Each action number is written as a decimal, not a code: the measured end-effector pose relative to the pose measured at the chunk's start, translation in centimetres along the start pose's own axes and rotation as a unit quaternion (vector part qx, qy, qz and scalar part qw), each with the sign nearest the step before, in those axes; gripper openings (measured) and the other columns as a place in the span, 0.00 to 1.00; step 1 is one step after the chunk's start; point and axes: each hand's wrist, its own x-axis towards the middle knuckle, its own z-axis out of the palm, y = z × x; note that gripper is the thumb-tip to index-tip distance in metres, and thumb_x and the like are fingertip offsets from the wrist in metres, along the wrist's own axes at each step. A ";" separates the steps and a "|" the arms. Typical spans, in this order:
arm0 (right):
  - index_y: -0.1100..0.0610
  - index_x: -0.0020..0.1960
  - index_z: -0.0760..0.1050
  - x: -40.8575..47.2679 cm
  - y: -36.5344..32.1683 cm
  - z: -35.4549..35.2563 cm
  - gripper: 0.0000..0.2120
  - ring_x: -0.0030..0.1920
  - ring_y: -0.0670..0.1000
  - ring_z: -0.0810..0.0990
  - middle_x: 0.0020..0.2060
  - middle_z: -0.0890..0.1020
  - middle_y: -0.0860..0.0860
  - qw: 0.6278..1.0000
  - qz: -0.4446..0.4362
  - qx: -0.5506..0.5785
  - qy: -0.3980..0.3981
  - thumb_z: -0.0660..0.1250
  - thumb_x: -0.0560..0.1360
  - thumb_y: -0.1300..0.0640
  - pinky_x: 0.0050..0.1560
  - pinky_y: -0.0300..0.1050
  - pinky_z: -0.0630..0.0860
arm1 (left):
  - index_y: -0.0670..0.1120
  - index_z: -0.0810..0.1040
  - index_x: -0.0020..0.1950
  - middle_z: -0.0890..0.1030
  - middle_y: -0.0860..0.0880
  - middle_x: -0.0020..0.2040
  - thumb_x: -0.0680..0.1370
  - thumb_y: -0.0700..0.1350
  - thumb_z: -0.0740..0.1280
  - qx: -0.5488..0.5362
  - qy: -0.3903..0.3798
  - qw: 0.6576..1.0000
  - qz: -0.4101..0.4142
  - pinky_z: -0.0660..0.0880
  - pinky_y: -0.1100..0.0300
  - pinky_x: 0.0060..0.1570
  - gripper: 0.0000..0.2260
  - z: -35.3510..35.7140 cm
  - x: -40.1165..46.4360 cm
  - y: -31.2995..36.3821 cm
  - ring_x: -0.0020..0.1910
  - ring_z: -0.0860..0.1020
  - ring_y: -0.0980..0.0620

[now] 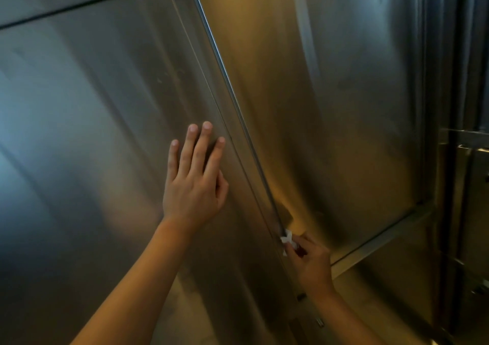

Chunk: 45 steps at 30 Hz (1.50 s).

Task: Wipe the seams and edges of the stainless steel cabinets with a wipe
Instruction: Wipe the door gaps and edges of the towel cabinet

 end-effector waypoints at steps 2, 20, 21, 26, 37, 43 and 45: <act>0.51 0.52 0.86 0.4 -0.5 -0.5 0.06 0.45 0.41 0.81 0.43 0.80 0.41 0.999 0.018 -0.017 -0.021 0.75 0.77 0.59 0.42 0.41 0.82 | 0.43 0.66 0.81 0.56 0.40 0.84 0.83 0.47 0.59 -0.001 -0.001 1.000 0.000 0.53 0.37 0.80 0.26 -0.1 0.1 0.0 0.83 0.53 0.39; 0.62 0.62 0.83 13.4 -21.0 -0.5 0.11 0.55 0.51 0.81 0.55 0.83 0.55 0.916 -0.390 -0.050 0.082 0.67 0.82 0.63 0.55 0.44 0.81 | 0.44 0.61 0.83 0.55 0.42 0.84 0.82 0.47 0.59 -0.033 -0.028 0.998 -0.052 0.46 0.40 0.82 0.28 1.4 -6.3 3.9 0.84 0.52 0.41; 0.62 0.62 0.83 13.4 -20.3 0.3 0.11 0.55 0.51 0.82 0.55 0.83 0.55 0.920 -0.381 -0.056 0.079 0.66 0.82 0.62 0.55 0.45 0.81 | 0.44 0.61 0.83 0.55 0.42 0.84 0.82 0.47 0.58 -0.032 -0.030 0.998 -0.052 0.45 0.41 0.82 0.28 1.5 -6.6 4.0 0.84 0.52 0.41; 0.62 0.62 0.83 9.9 -14.8 1.5 0.10 0.50 0.48 0.81 0.51 0.83 0.54 0.942 -0.325 -0.041 0.078 0.67 0.83 0.61 0.49 0.44 0.81 | 0.44 0.61 0.83 0.56 0.42 0.84 0.83 0.47 0.57 -0.030 -0.026 0.998 -0.046 0.47 0.40 0.81 0.27 2.0 -7.2 4.3 0.84 0.53 0.41; 0.57 0.58 0.84 -4.2 4.2 1.5 0.09 0.52 0.48 0.82 0.55 0.80 0.50 0.983 -0.116 -0.132 -0.047 0.70 0.79 0.60 0.58 0.42 0.80 | 0.44 0.64 0.82 0.61 0.44 0.83 0.82 0.46 0.60 -0.023 -0.007 0.999 -0.040 0.49 0.39 0.80 0.28 2.5 -7.5 4.3 0.83 0.53 0.41; 0.58 0.56 0.85 -5.4 7.1 1.7 0.09 0.52 0.51 0.83 0.55 0.81 0.52 0.982 -0.095 -0.150 -0.056 0.72 0.77 0.63 0.58 0.43 0.79 | 0.45 0.63 0.82 0.62 0.45 0.83 0.83 0.46 0.58 -0.016 0.003 0.999 -0.039 0.49 0.39 0.80 0.27 2.6 -7.6 4.3 0.83 0.54 0.40; 0.57 0.56 0.86 -5.7 7.2 1.7 0.10 0.52 0.50 0.83 0.55 0.81 0.50 0.984 -0.083 -0.147 -0.058 0.74 0.76 0.64 0.57 0.46 0.80 | 0.45 0.64 0.82 0.62 0.45 0.83 0.83 0.46 0.58 -0.018 0.004 0.999 -0.039 0.50 0.38 0.80 0.26 2.6 -7.6 4.4 0.83 0.55 0.40</act>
